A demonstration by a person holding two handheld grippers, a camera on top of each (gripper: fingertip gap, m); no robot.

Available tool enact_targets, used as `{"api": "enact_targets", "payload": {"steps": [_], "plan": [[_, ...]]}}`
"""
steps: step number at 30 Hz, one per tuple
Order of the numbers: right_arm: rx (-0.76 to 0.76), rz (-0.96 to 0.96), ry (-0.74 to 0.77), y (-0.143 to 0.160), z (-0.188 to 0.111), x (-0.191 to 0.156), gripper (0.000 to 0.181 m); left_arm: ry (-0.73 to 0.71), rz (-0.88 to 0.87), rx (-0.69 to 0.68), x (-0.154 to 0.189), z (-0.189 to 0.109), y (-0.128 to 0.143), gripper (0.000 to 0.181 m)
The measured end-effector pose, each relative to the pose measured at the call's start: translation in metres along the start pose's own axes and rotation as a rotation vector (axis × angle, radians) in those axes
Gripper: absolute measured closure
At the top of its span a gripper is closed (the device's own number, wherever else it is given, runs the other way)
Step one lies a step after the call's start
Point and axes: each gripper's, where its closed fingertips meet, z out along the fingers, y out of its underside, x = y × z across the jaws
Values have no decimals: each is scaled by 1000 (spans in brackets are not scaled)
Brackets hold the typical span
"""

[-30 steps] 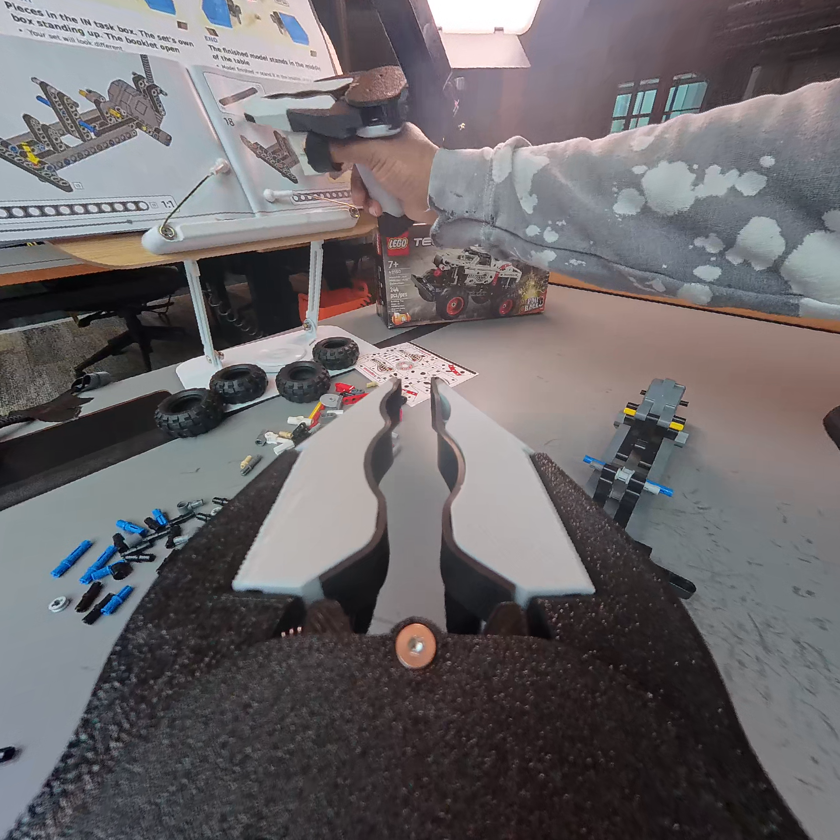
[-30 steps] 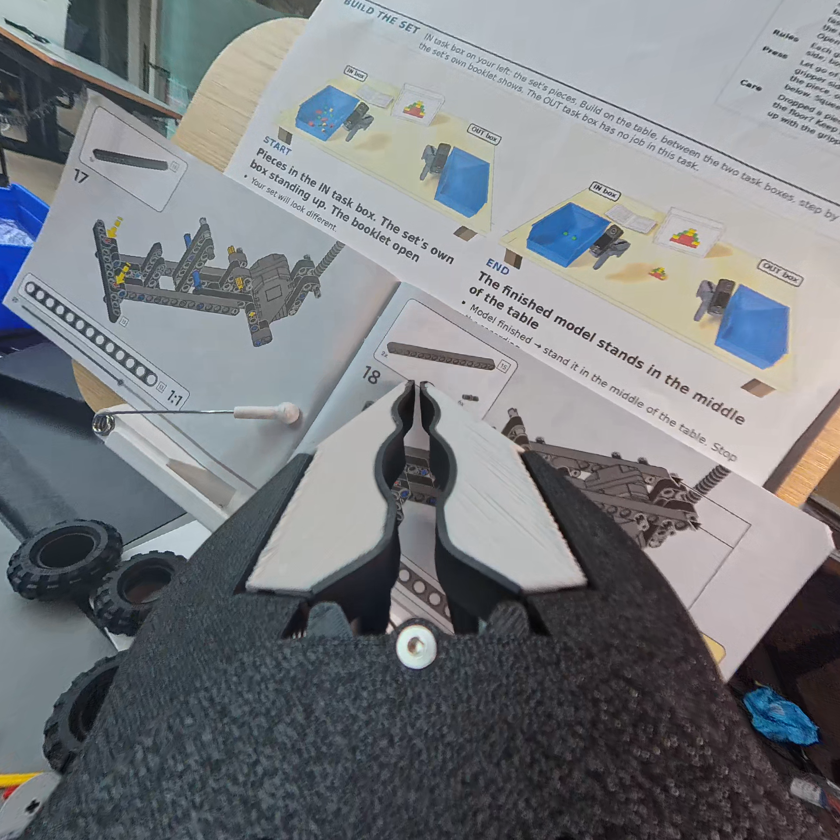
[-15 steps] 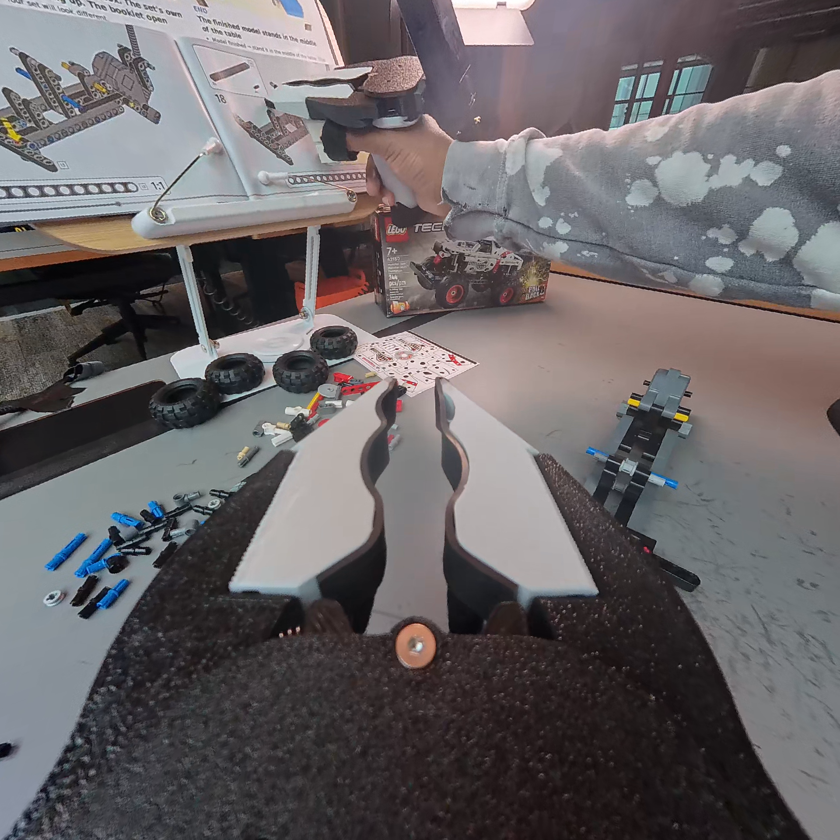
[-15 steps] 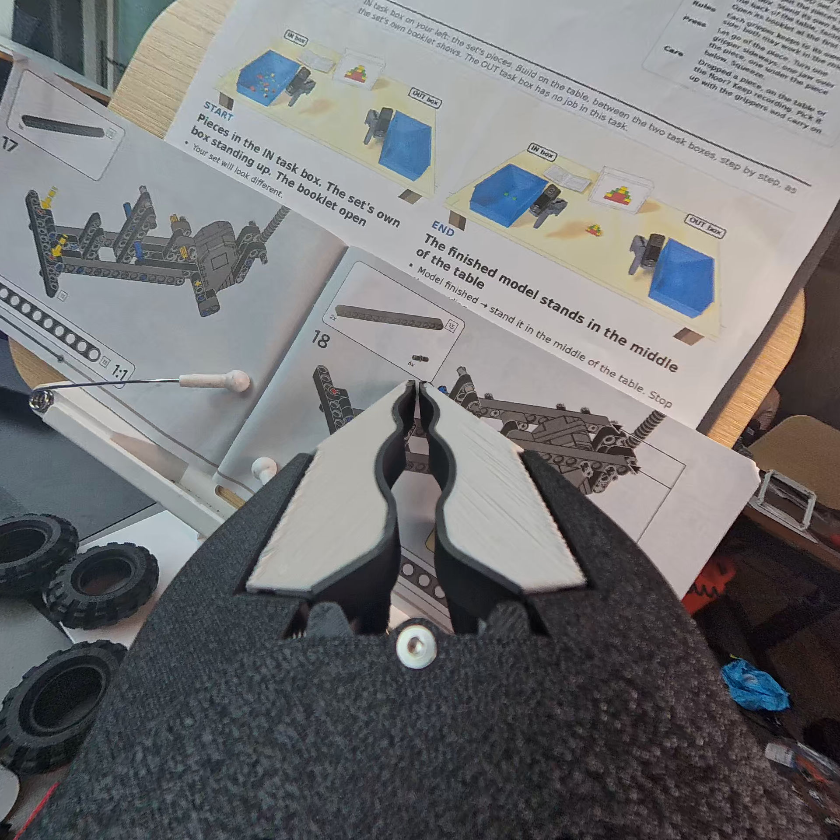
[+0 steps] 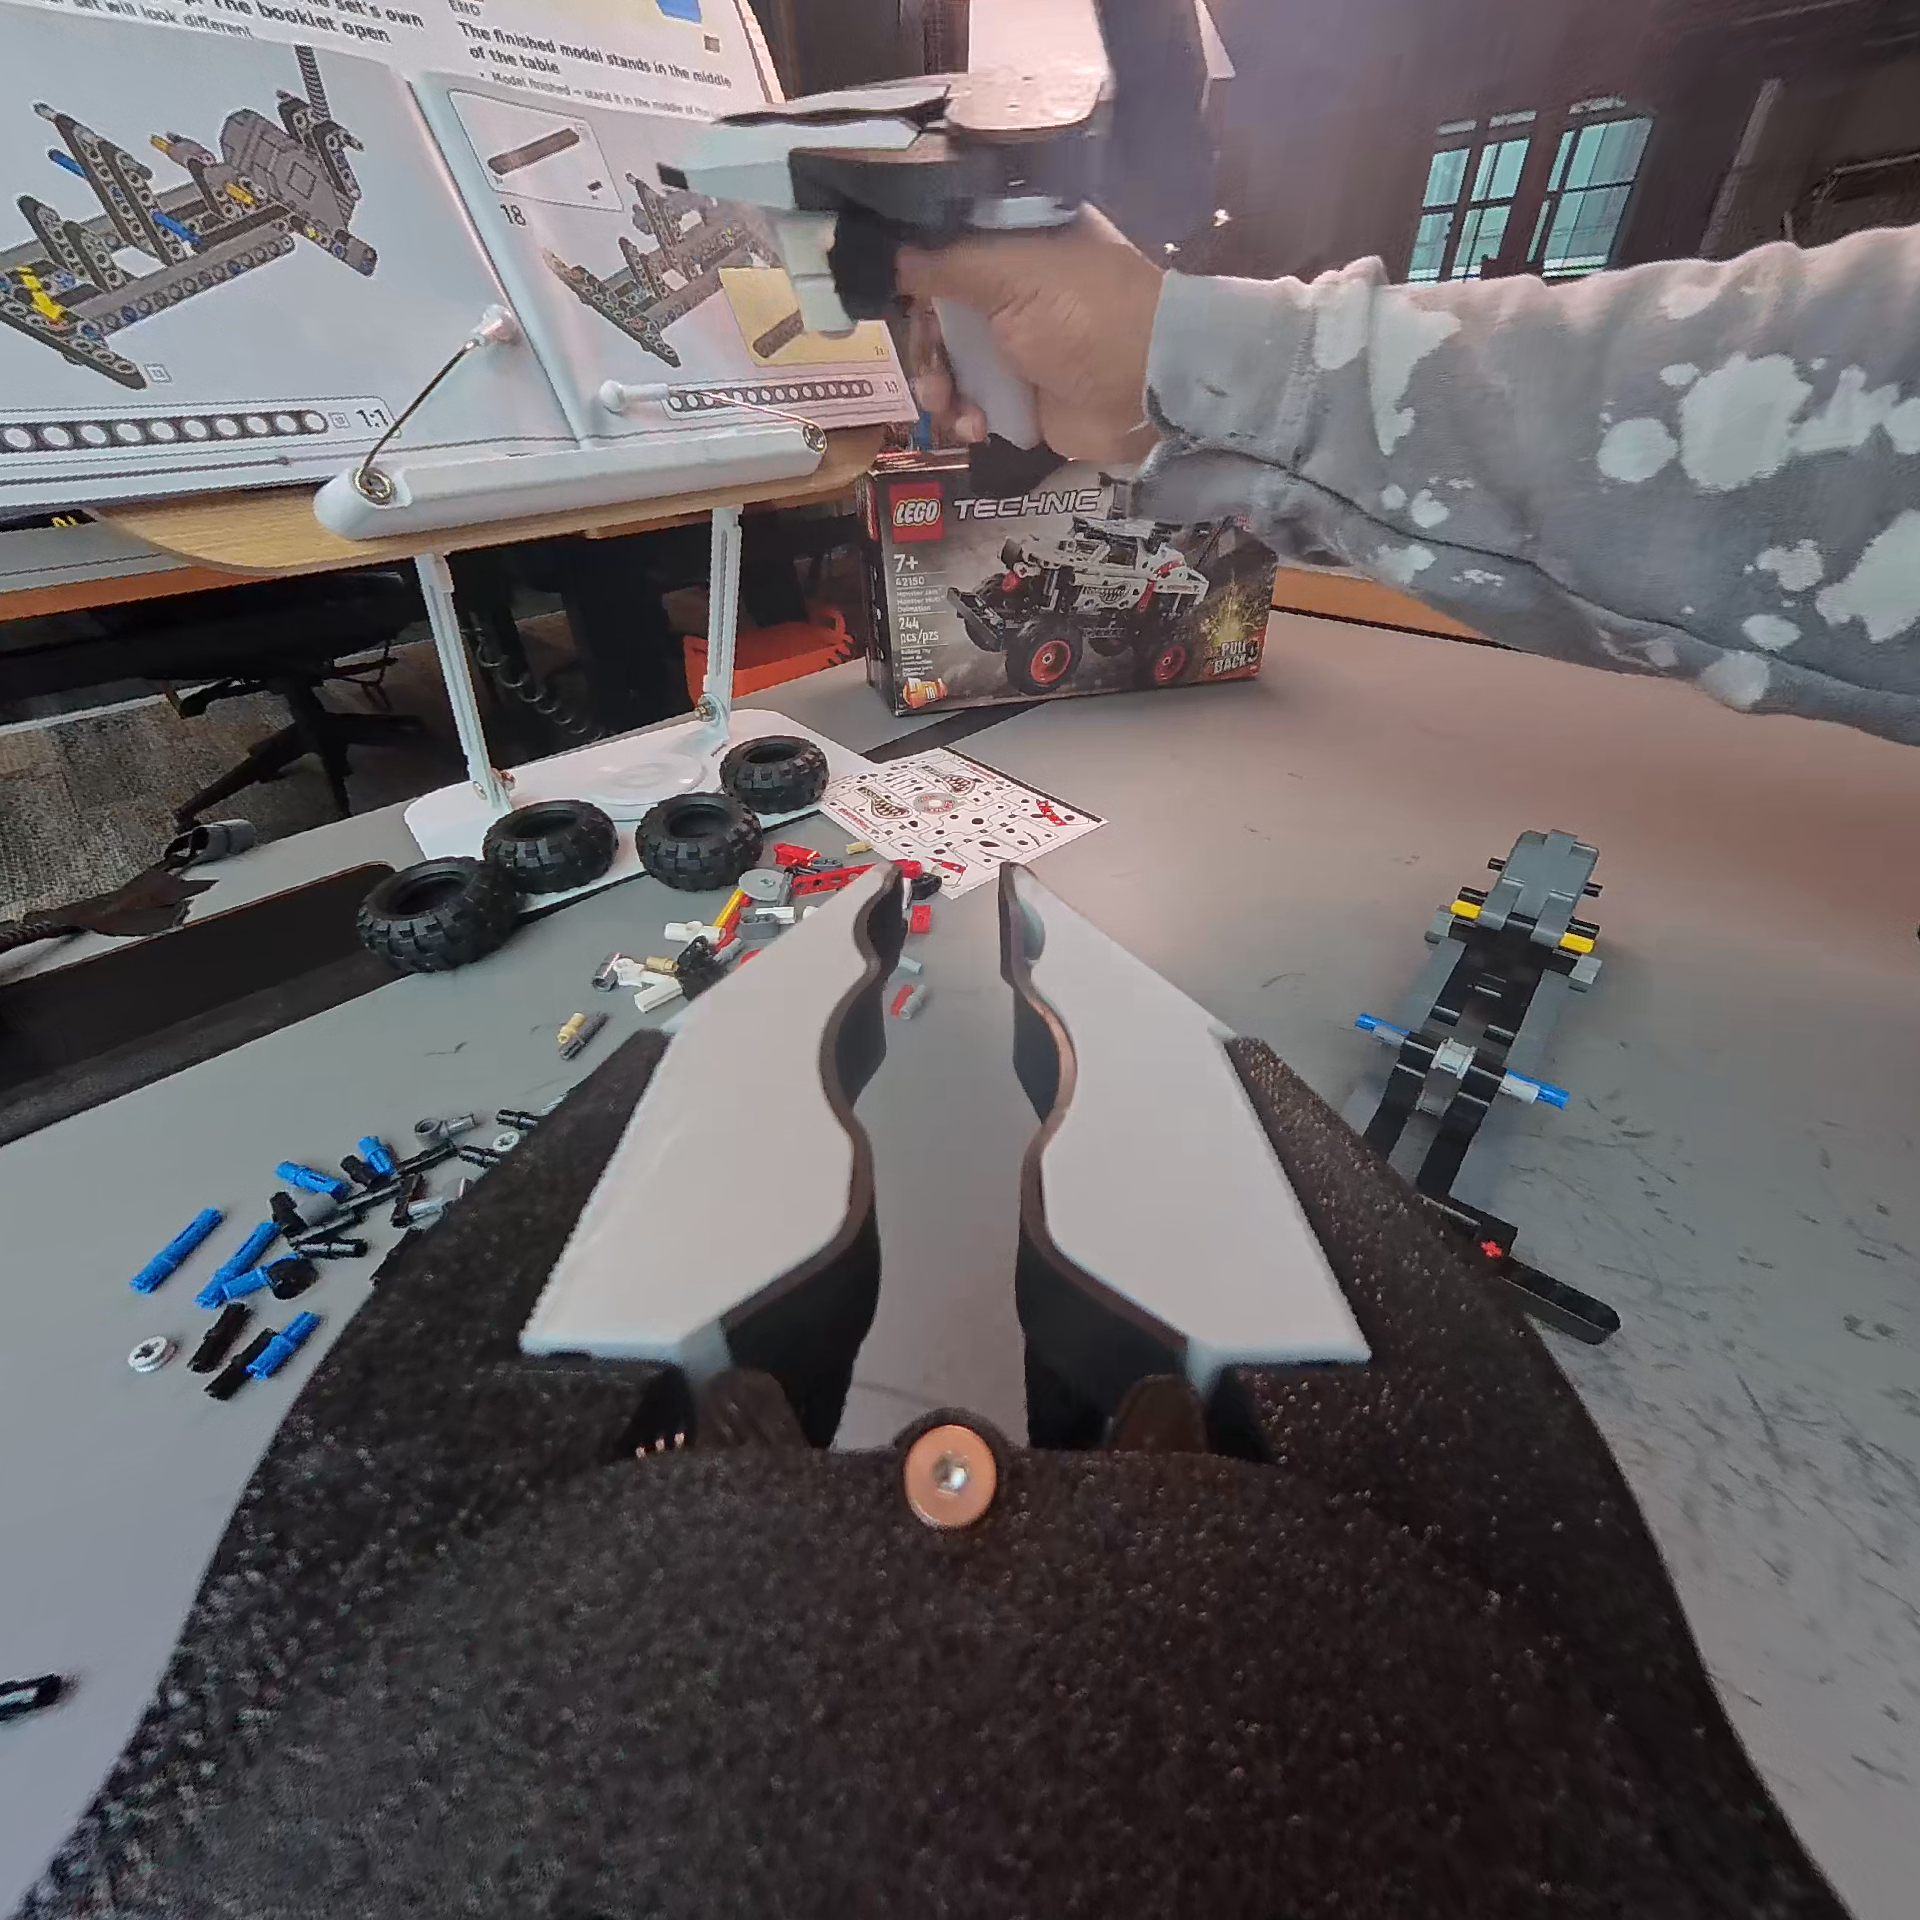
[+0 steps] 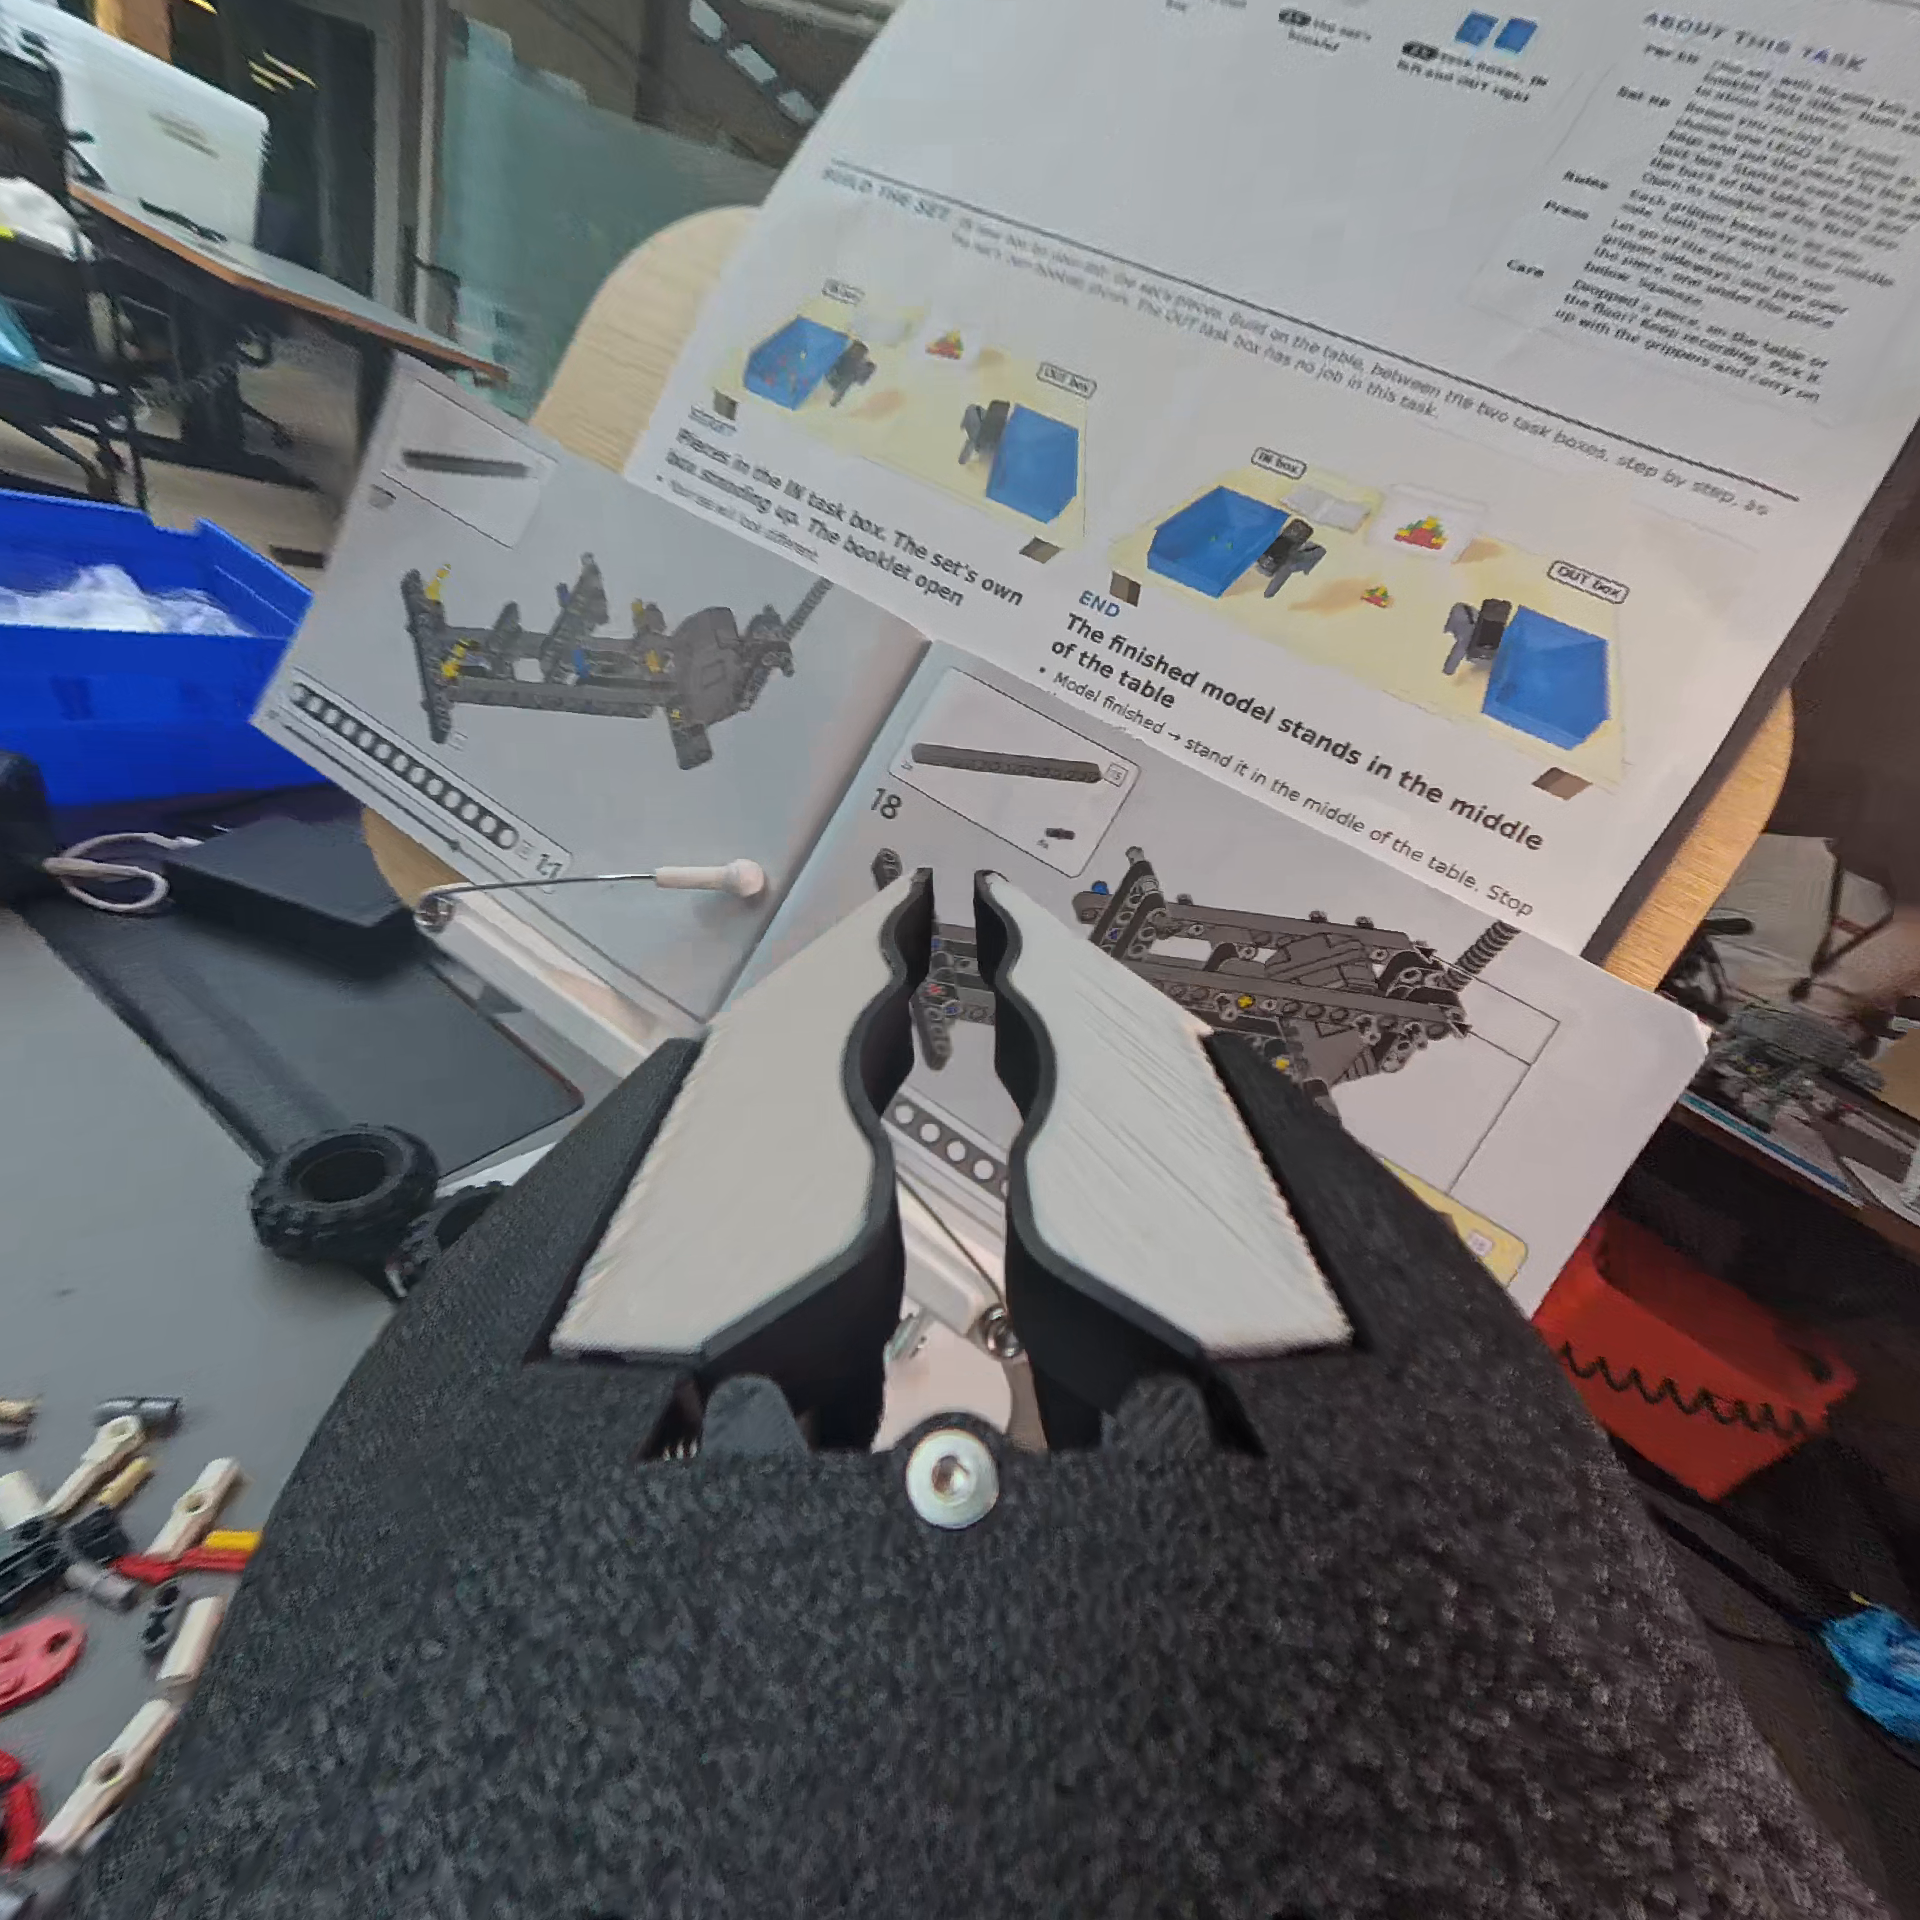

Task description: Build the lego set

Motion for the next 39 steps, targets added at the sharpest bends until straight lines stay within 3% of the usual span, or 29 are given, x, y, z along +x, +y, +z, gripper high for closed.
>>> {"api": "enact_targets", "payload": {"steps": [5,9,12,15,17,21,24,28,32,35,39], "plan": [[52,80,-191,-15,-94,-66,172,-1,-5,4,3,-1,-4,161],[8,126,-316,5,-187,-115,173,21,26,12,17,-2,-15,162],[-38,174,-318,31,-243,-128,174,42,58,-3,28,-8,-30,161],[-55,186,-245,50,-284,-121,177,72,38,-30,33,-38,-66,156],[-52,189,-191,58,-304,-111,178,-3,109,-95,9,-72,-90,150],[-41,207,-129,72,-318,-94,180,-286,286,-302,-100,-152,-117,149],[-49,216,-139,76,-315,-93,180,-352,421,-619,-186,-203,-82,148],[-65,174,-157,81,-312,-100,180,-235,473,-1145,-254,-268,23,142],[-90,144,-155,89,-312,-103,180,-28,541,-1441,-262,-304,95,138],[-109,163,-150,94,-310,-102,180,126,527,-1523,-249,-307,114,141],[-127,161,-155,100,-306,-105,180,223,550,-1620,-246,-309,127,139]]}}
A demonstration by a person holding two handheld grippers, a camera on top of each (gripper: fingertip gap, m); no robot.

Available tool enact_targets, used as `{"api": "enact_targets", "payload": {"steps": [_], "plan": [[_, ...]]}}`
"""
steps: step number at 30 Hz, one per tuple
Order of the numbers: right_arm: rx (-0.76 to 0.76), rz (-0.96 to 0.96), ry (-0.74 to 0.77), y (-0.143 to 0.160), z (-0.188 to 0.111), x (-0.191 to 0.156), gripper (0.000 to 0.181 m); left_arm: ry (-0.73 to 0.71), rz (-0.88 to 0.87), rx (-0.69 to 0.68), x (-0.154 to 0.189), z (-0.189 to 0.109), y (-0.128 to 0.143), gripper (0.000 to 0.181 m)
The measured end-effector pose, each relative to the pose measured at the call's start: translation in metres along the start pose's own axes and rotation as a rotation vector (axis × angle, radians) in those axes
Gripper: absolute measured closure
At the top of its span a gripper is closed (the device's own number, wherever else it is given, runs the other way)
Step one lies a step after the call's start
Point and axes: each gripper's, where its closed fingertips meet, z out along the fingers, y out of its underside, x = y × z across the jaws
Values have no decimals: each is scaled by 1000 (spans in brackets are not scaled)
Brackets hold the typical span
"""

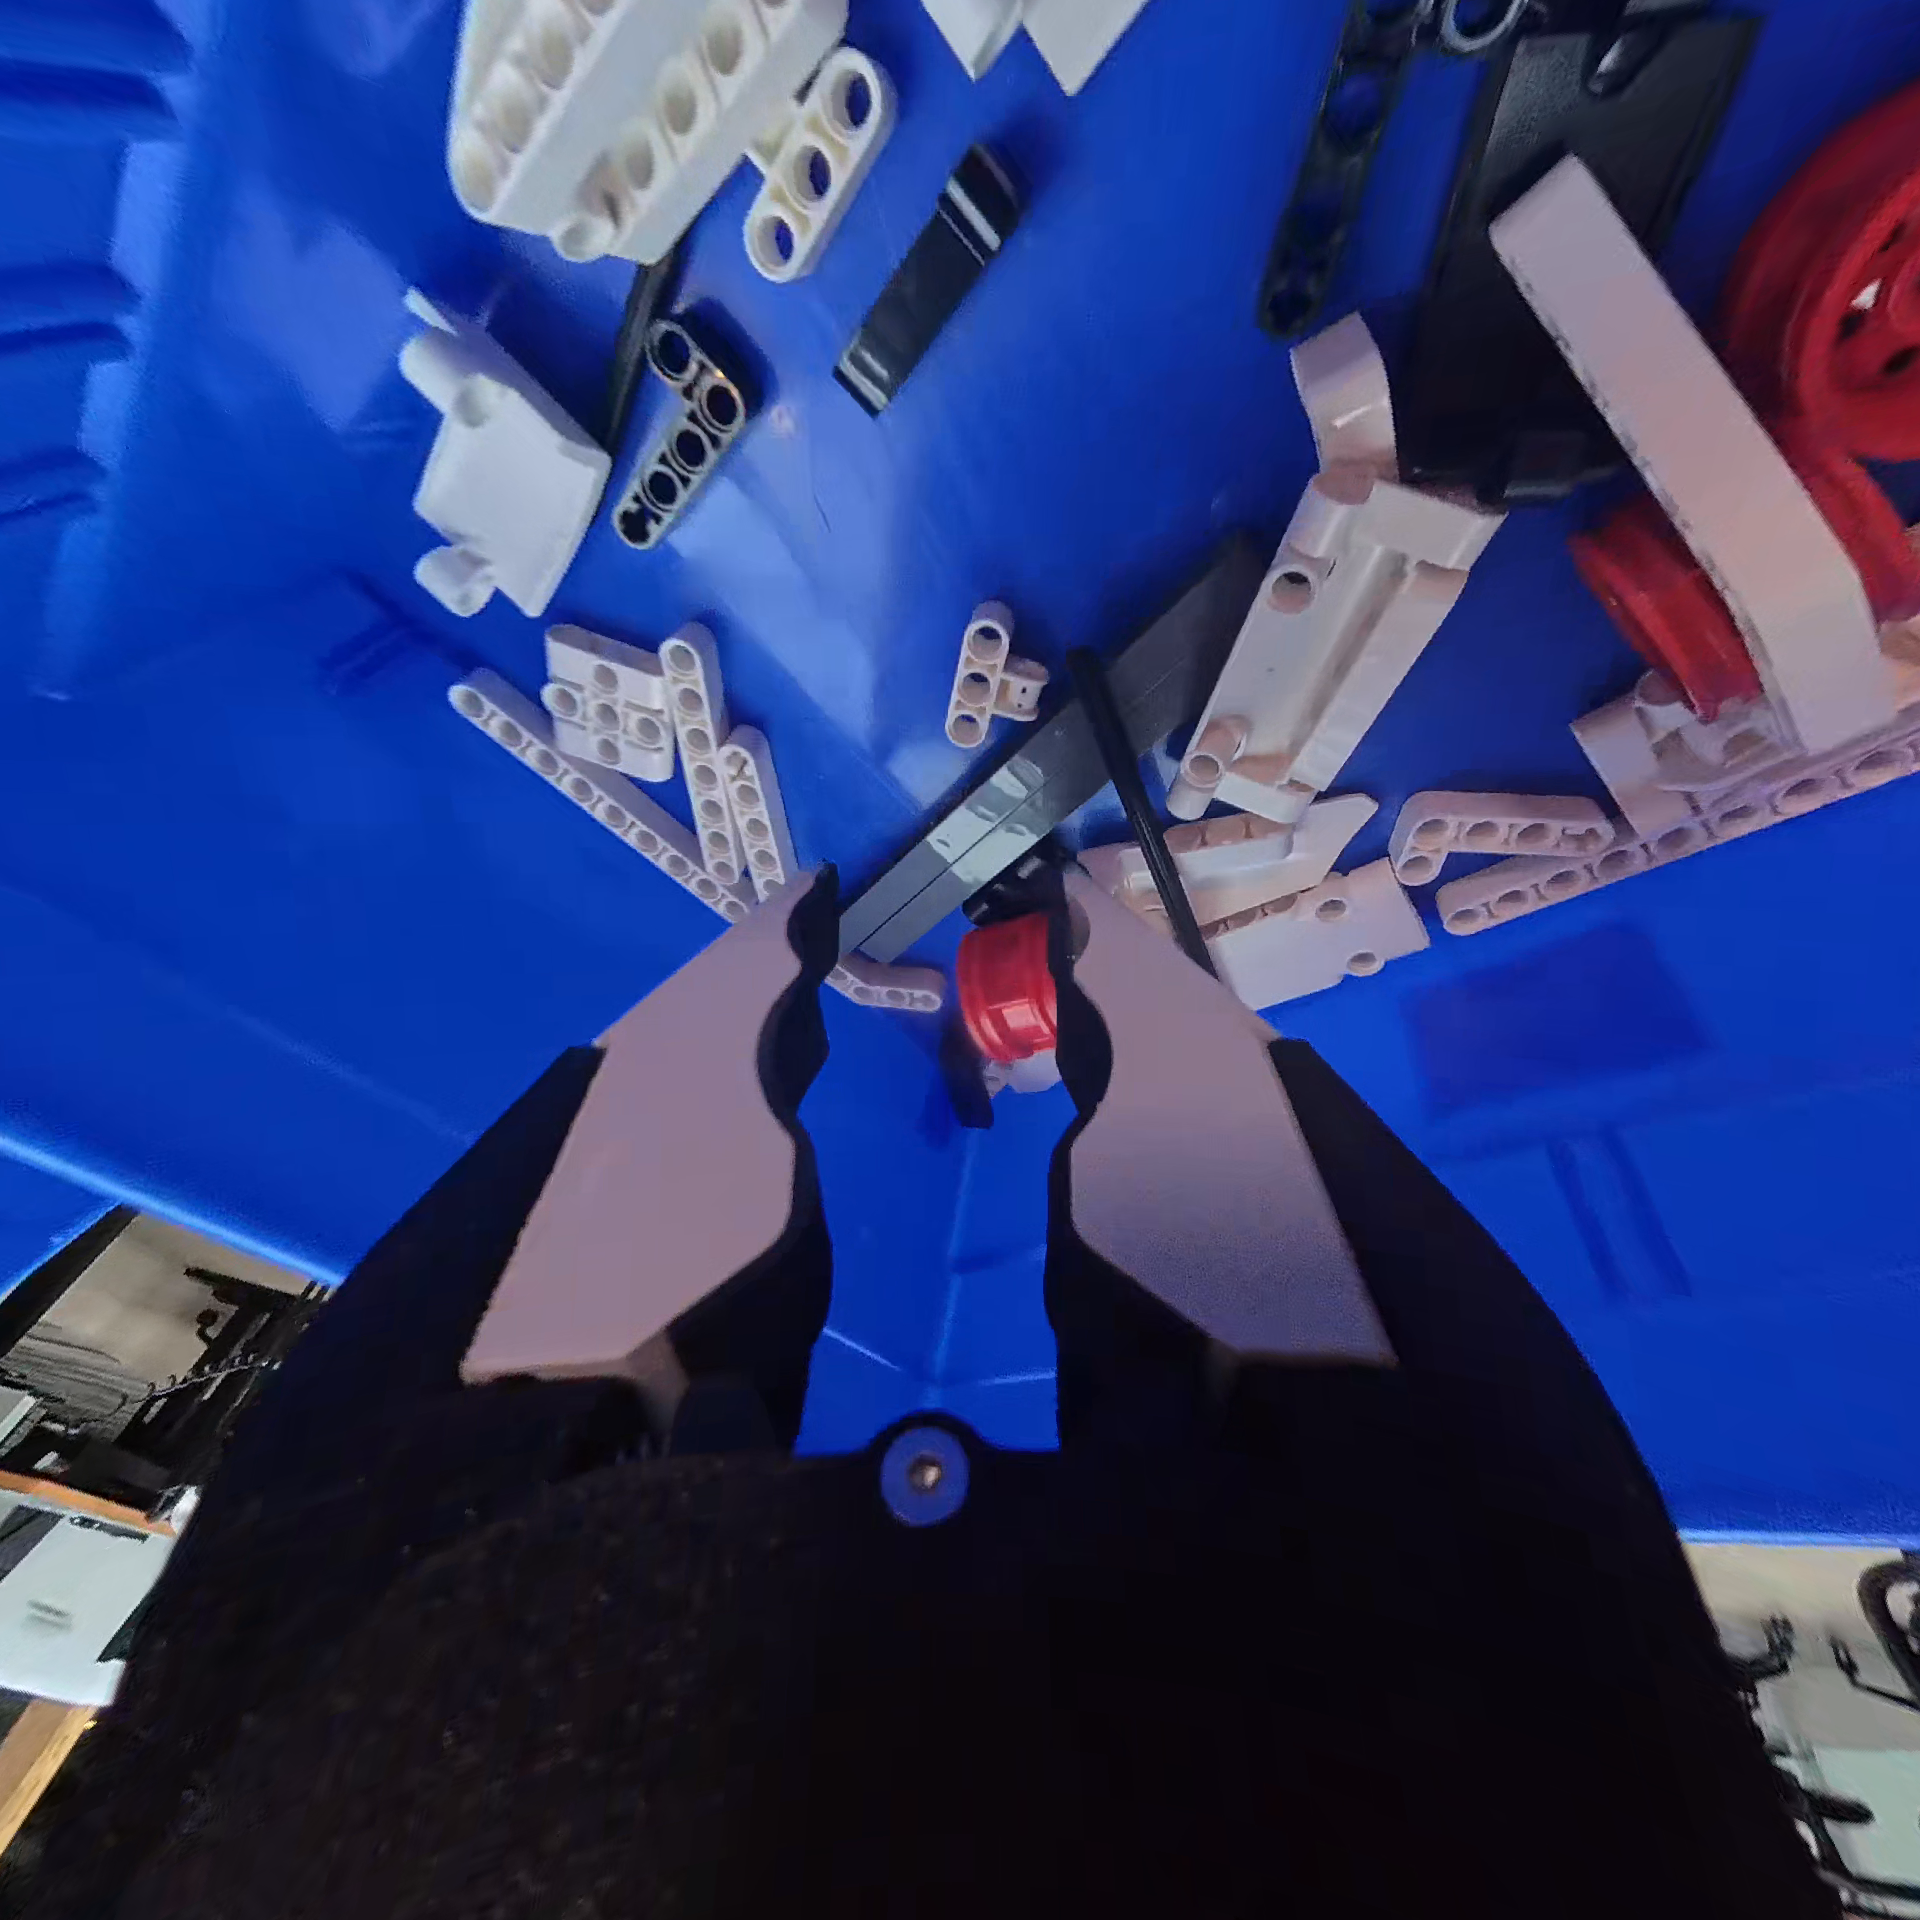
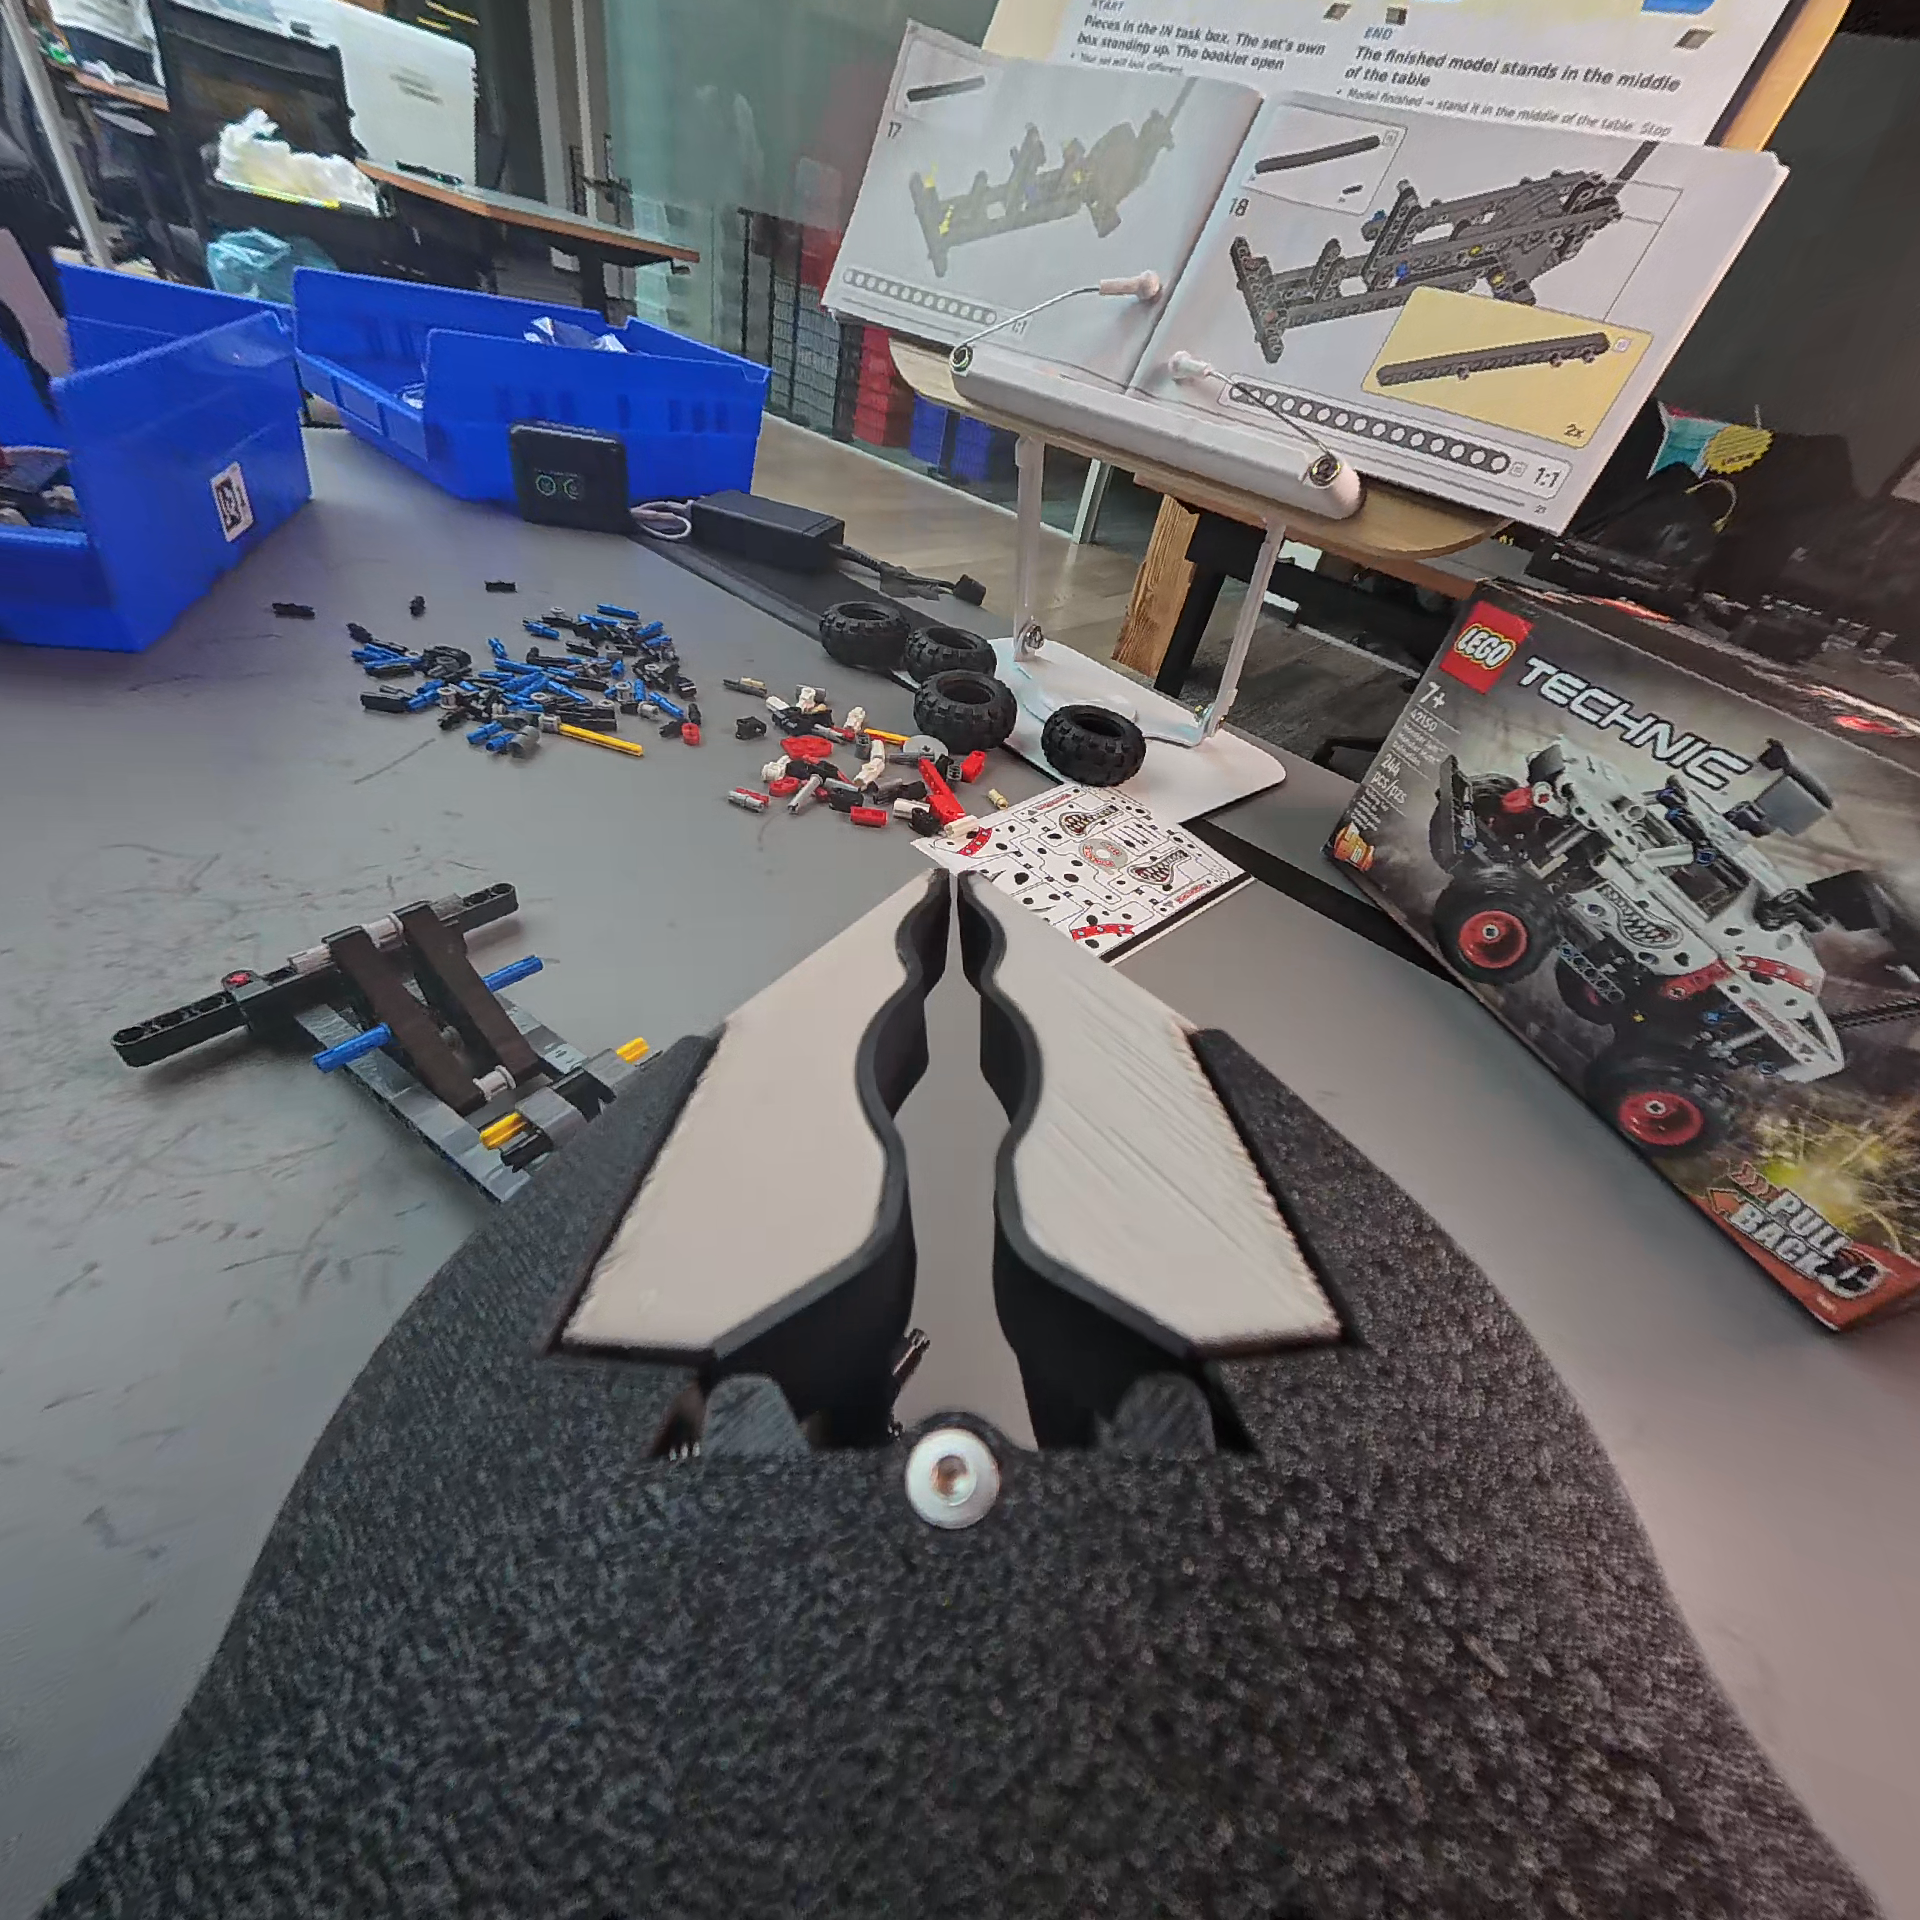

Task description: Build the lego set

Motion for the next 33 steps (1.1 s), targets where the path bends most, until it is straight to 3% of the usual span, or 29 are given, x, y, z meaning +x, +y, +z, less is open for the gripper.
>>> {"api": "enact_targets", "payload": {"steps": [7,17,20,25,28,31,33], "plan": [[-16,-5,-4,6,0,0,180,51,94,-75,9,14,-2,142],[-10,-31,-70,5,0,-15,181,103,140,-93,20,13,-2,163],[9,-54,-68,-1,-7,-17,181,81,95,-77,16,-3,-2,163],[49,-28,-76,-11,-13,-16,181,49,-16,5,14,-56,-7,163],[75,-34,-82,-18,-18,-19,181,18,-145,246,7,-102,-40,164],[92,-45,-83,-23,-22,-21,181,4,-192,531,19,-157,-105,164],[104,-47,-84,-27,-24,-21,181,12,-143,618,44,-179,-156,164]]}}
